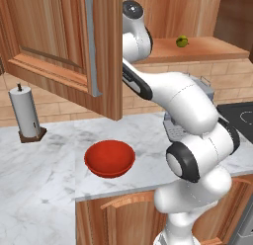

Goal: Open the cabinet. Pick the banana and pear from the cabinet and place them into the bowl. Then close the cabinet.

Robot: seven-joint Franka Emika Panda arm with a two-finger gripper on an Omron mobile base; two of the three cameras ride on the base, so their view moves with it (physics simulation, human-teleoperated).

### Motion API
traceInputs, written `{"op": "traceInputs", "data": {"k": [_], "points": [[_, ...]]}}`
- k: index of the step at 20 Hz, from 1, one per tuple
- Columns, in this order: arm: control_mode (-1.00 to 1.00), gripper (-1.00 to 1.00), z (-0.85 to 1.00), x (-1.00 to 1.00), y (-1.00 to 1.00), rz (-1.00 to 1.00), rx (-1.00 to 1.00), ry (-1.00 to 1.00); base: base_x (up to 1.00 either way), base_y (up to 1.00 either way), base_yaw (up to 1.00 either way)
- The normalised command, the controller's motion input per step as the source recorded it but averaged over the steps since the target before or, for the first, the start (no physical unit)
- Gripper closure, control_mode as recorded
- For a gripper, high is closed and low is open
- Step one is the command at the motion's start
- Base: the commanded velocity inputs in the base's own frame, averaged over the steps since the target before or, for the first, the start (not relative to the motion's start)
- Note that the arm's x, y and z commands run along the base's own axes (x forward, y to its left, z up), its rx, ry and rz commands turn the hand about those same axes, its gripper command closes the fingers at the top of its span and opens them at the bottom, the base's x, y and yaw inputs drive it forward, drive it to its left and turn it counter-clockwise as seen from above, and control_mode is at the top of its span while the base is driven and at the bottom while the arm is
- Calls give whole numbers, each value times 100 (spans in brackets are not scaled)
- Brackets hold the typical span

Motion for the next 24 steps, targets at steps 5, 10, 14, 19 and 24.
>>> {"op": "traceInputs", "data": {"k": [5, 10, 14, 19, 24], "points": [[-100, -100, -3, 34, 7, 0, 3, 0, 0, 0, 0], [-100, -100, -7, 41, 5, 0, 3, 3, 0, 0, 0], [-100, -100, -20, 37, 8, 0, 1, 1, 0, 0, 0], [-100, -100, -9, 32, 16, 0, 0, 0, 0, 0, 0], [-100, -100, -13, 24, 21, 0, 0, 1, 0, 0, 0]]}}
